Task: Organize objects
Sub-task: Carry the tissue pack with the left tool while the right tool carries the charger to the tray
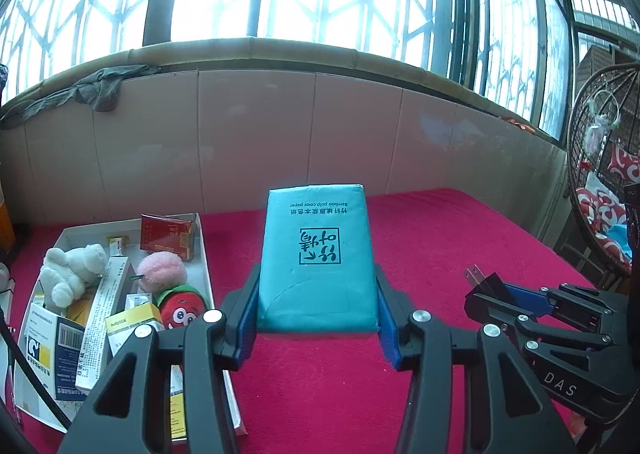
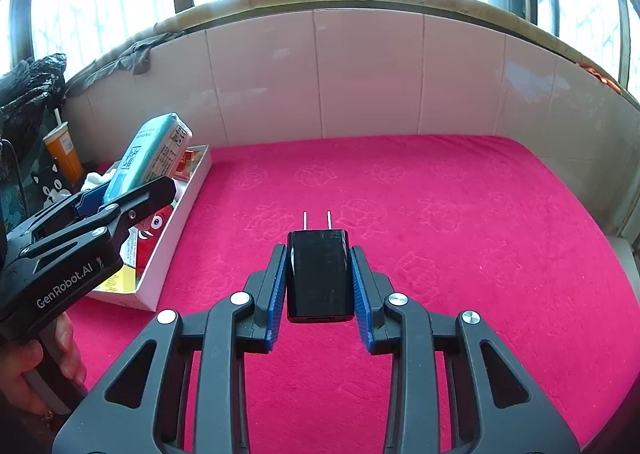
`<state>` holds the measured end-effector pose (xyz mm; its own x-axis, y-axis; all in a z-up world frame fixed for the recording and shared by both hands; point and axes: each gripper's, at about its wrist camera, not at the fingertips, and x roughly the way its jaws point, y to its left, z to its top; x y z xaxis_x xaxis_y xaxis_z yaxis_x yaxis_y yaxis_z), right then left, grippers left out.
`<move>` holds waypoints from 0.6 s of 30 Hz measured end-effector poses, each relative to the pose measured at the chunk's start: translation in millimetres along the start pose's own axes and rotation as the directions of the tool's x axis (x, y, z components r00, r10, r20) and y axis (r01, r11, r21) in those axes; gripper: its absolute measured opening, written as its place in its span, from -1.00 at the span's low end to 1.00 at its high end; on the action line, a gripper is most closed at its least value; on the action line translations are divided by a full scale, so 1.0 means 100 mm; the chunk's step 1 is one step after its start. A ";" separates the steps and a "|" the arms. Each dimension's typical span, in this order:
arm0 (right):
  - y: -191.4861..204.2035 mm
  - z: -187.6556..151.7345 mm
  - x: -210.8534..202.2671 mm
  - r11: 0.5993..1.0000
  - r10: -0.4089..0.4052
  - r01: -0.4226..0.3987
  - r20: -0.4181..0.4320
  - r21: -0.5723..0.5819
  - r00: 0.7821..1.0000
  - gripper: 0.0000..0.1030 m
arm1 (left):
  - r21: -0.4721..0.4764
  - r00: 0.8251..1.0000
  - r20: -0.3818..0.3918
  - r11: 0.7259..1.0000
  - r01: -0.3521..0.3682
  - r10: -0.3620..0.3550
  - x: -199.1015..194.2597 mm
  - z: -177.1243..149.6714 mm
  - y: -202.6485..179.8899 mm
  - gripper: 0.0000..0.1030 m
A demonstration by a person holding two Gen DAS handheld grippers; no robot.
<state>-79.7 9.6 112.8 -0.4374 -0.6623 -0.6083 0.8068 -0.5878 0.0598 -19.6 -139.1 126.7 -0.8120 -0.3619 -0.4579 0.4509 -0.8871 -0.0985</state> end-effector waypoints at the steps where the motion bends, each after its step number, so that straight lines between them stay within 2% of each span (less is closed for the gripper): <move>1: 0.02 0.01 0.00 1.000 0.001 -0.001 0.000 -0.004 1.000 -0.43 | -0.003 1.000 0.001 1.000 -0.002 0.002 0.00 0.00 0.02 -0.04; 18: 0.57 0.23 0.17 0.994 0.033 -0.034 -0.013 -0.106 0.999 -0.43 | -0.102 0.997 0.028 0.992 -0.071 0.074 -0.16 0.02 0.57 -0.04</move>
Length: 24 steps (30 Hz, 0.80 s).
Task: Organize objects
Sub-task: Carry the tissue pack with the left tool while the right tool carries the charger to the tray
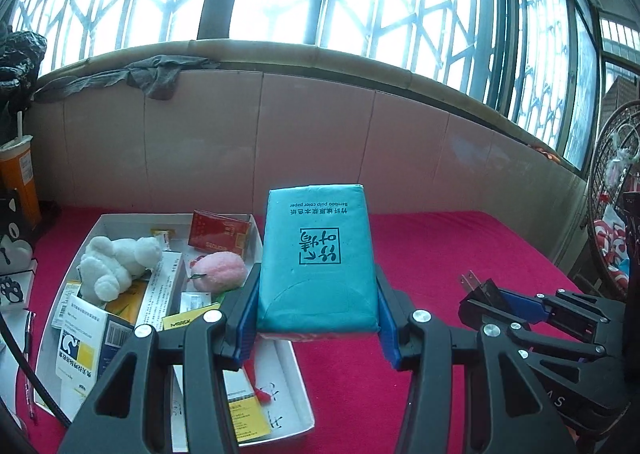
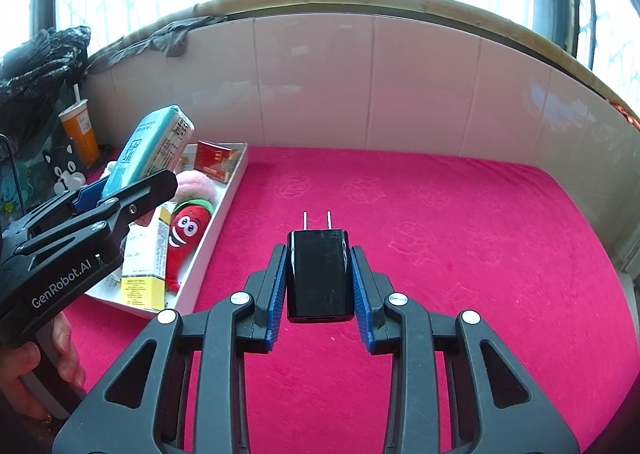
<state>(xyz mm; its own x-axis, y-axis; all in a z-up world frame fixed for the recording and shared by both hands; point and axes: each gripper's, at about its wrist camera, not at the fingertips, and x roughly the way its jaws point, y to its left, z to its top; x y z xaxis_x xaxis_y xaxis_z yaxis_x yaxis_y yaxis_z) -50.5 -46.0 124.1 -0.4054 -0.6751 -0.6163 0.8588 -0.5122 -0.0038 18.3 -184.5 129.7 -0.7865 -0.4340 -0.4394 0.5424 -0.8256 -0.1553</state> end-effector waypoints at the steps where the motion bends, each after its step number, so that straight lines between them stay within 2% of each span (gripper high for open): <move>1: 0.04 0.02 0.02 1.000 0.000 0.000 -0.001 -0.008 1.000 -0.43 | -0.007 1.000 0.001 1.000 -0.003 0.003 0.00 0.00 0.04 -0.04; 17: 0.64 0.20 0.25 0.982 -0.077 0.082 0.033 -0.171 0.996 -0.43 | -0.093 0.996 0.017 0.992 -0.081 0.083 -0.10 -0.02 0.60 -0.04; 24: 0.84 0.32 0.40 0.982 -0.037 0.038 0.010 -0.183 0.999 -0.43 | -0.112 0.988 0.030 0.983 -0.146 0.150 -0.14 0.10 0.89 -0.04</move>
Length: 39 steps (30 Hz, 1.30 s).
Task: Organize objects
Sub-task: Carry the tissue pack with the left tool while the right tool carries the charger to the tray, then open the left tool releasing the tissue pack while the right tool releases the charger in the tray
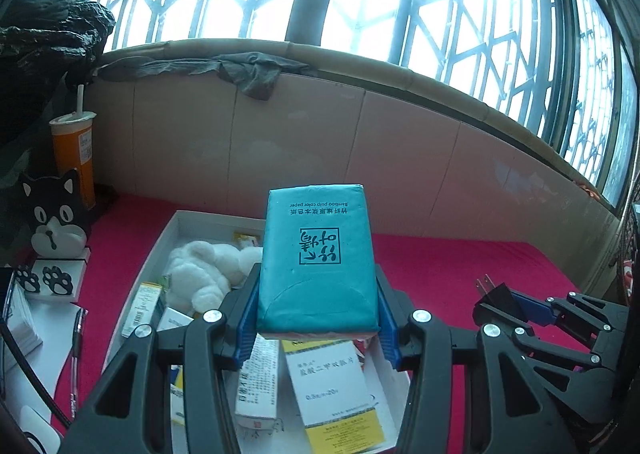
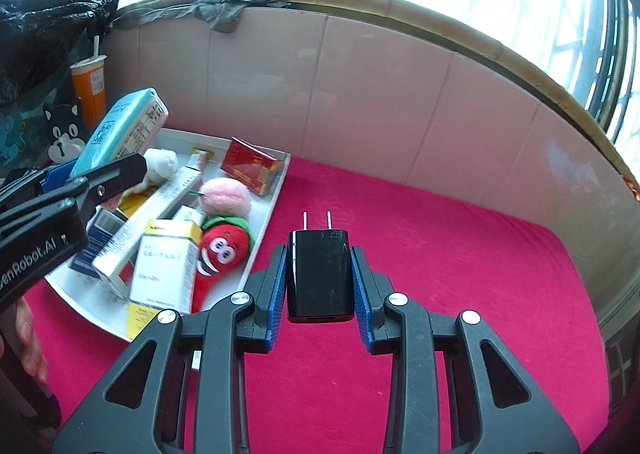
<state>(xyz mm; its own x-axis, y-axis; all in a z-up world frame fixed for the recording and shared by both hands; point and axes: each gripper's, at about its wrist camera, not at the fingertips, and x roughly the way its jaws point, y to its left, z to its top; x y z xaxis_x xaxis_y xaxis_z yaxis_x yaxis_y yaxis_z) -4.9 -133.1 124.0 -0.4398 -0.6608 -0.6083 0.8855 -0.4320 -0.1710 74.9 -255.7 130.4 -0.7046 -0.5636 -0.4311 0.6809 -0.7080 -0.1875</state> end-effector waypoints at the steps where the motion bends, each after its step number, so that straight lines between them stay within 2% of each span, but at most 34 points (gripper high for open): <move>1: 0.02 0.02 0.02 1.000 0.010 -0.010 -0.002 0.004 1.000 -0.43 | 0.002 1.000 0.002 1.000 -0.014 0.014 0.00 0.03 0.05 -0.04; 9: 0.26 0.20 0.21 0.993 0.121 -0.120 -0.029 0.021 0.992 -0.43 | 0.040 0.996 -0.014 0.995 -0.090 0.091 0.14 0.29 0.37 -0.03; 15: 0.43 0.39 0.43 0.975 0.218 -0.215 -0.047 0.051 0.975 -0.43 | 0.074 0.991 -0.065 0.991 -0.108 0.113 0.34 0.38 0.52 -0.03; 19: 0.52 0.53 0.62 0.965 0.256 -0.252 -0.058 0.065 0.965 -0.43 | 0.084 0.984 -0.129 0.990 -0.115 0.125 0.57 0.38 0.57 -0.03; 24: 0.67 0.66 0.87 0.963 0.267 -0.262 -0.075 0.069 0.961 -0.42 | 0.104 0.974 -0.196 0.990 -0.096 0.115 0.79 0.33 0.56 -0.02; 29: 0.74 0.73 1.13 0.963 0.262 -0.255 -0.094 0.084 0.960 -0.42 | 0.098 0.965 -0.228 0.989 -0.113 0.133 0.90 0.29 0.63 0.00; 36: 0.82 0.74 1.30 0.963 0.264 -0.253 -0.116 0.097 0.958 -0.42 | 0.211 0.941 -0.244 0.960 -0.184 0.234 0.94 0.32 0.60 0.00; 39: 0.84 0.73 1.34 0.960 0.268 -0.256 -0.119 0.109 0.956 -0.36 | 0.270 0.928 -0.254 0.941 -0.202 0.272 0.96 0.31 0.59 0.09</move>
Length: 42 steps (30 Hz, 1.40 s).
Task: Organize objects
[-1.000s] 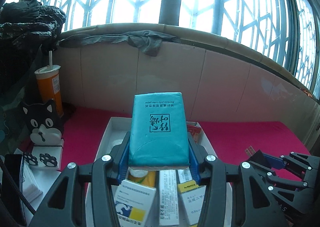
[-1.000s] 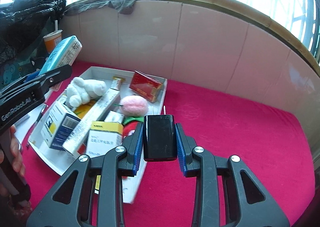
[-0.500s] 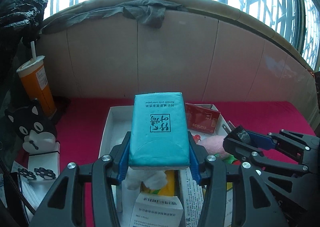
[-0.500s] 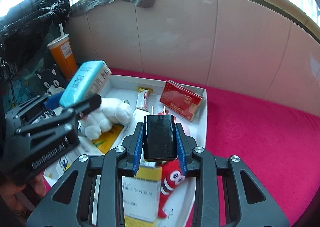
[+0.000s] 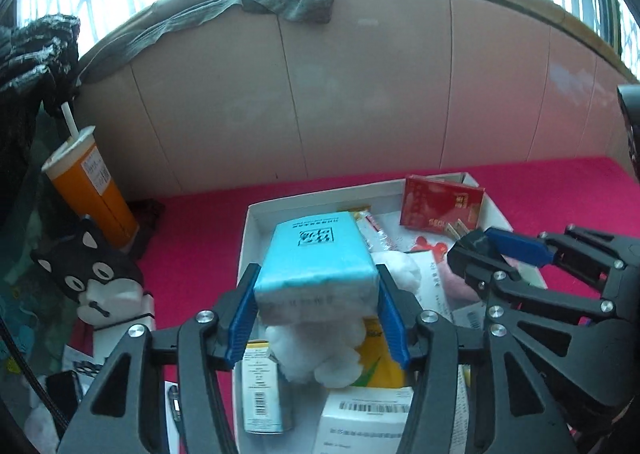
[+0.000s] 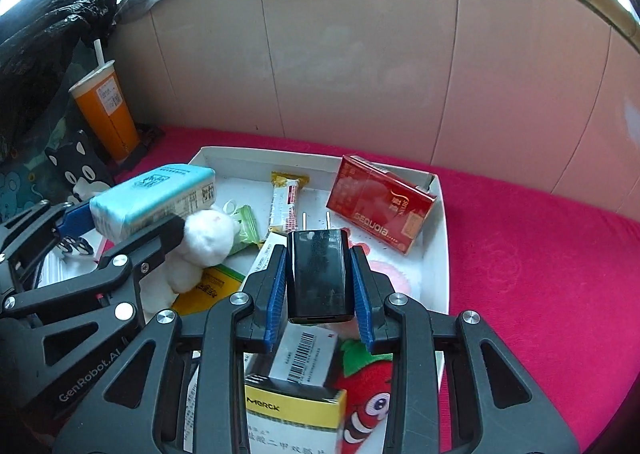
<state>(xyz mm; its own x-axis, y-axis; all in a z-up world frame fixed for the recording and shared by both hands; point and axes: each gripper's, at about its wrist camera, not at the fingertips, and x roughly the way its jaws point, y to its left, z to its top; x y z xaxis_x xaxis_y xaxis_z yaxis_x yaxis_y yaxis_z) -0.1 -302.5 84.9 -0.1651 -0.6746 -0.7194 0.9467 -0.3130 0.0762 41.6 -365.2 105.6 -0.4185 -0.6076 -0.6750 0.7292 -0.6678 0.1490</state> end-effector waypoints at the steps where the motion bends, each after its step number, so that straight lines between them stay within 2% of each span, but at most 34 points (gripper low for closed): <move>1: 0.01 0.00 0.00 1.000 -0.009 0.009 0.003 -0.002 1.000 -0.24 | 0.020 1.000 -0.002 1.000 -0.024 0.024 0.00 -0.01 0.00 0.13; 2: 0.01 -0.01 0.00 1.000 -0.022 0.022 0.007 -0.006 1.000 -0.16 | 0.031 0.999 0.000 0.999 -0.040 0.040 -0.01 -0.02 0.00 0.18; 4: -0.02 -0.01 -0.01 0.999 -0.039 0.039 0.016 -0.005 0.999 0.21 | 0.046 0.997 0.010 0.995 -0.083 0.083 -0.03 -0.04 0.01 0.60; 5: -0.04 -0.01 -0.02 0.999 -0.044 0.044 0.020 0.002 0.999 0.30 | 0.049 0.994 0.024 0.993 -0.108 0.107 -0.05 -0.05 0.03 0.68; 7: -0.12 -0.01 -0.04 0.998 -0.053 0.052 0.029 0.022 0.998 0.60 | 0.038 0.994 0.040 0.994 -0.100 0.099 -0.10 -0.08 0.06 0.96; 8: -0.13 -0.01 -0.04 0.998 -0.054 0.053 0.033 0.027 0.998 0.61 | 0.027 0.995 0.044 0.995 -0.095 0.094 -0.11 -0.08 0.08 1.00; 15: -0.16 -0.05 -0.19 0.998 -0.053 0.051 0.068 0.030 0.996 0.61 | -0.052 0.993 0.095 0.996 -0.070 0.075 -0.24 -0.12 0.12 1.00; 19: -0.14 -0.05 -0.30 0.999 -0.050 0.049 0.087 0.018 0.995 0.64 | -0.087 0.988 0.127 0.993 -0.077 0.088 -0.40 -0.14 0.13 1.00; 27: -0.04 -0.13 -0.58 0.995 -0.094 0.099 0.140 -0.031 0.986 0.69 | -0.133 0.975 0.201 0.989 -0.071 0.097 -0.74 -0.20 0.11 1.00; 33: -0.04 -0.28 -0.77 0.989 -0.127 0.136 0.163 -0.049 0.979 0.69 | -0.127 0.976 0.212 0.992 -0.022 0.049 -0.93 -0.37 -0.04 1.00; 37: -0.12 -0.44 -0.87 0.991 -0.119 0.126 0.159 -0.033 0.980 0.69 | -0.099 0.979 0.188 0.993 -0.057 0.075 -1.02 -0.47 -0.24 1.00; 40: -0.17 -0.58 -0.96 0.990 -0.130 0.137 0.159 -0.038 0.979 0.69 | -0.067 0.971 0.224 0.996 -0.067 0.080 -1.17 -0.53 -0.38 1.00; 42: -0.19 -0.66 -1.06 0.988 -0.138 0.148 0.172 -0.043 0.975 0.69 | -0.061 0.957 0.270 0.994 -0.088 0.102 -1.32 -0.57 -0.47 1.00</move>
<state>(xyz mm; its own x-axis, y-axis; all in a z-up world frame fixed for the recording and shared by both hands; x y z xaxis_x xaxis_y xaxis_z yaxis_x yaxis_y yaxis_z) 17.9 -181.2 113.8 -0.3395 -0.7294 -0.5939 0.9230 -0.3799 -0.0609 93.7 -229.5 146.5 -0.4728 -0.7658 -0.4359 0.7951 -0.5840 0.1635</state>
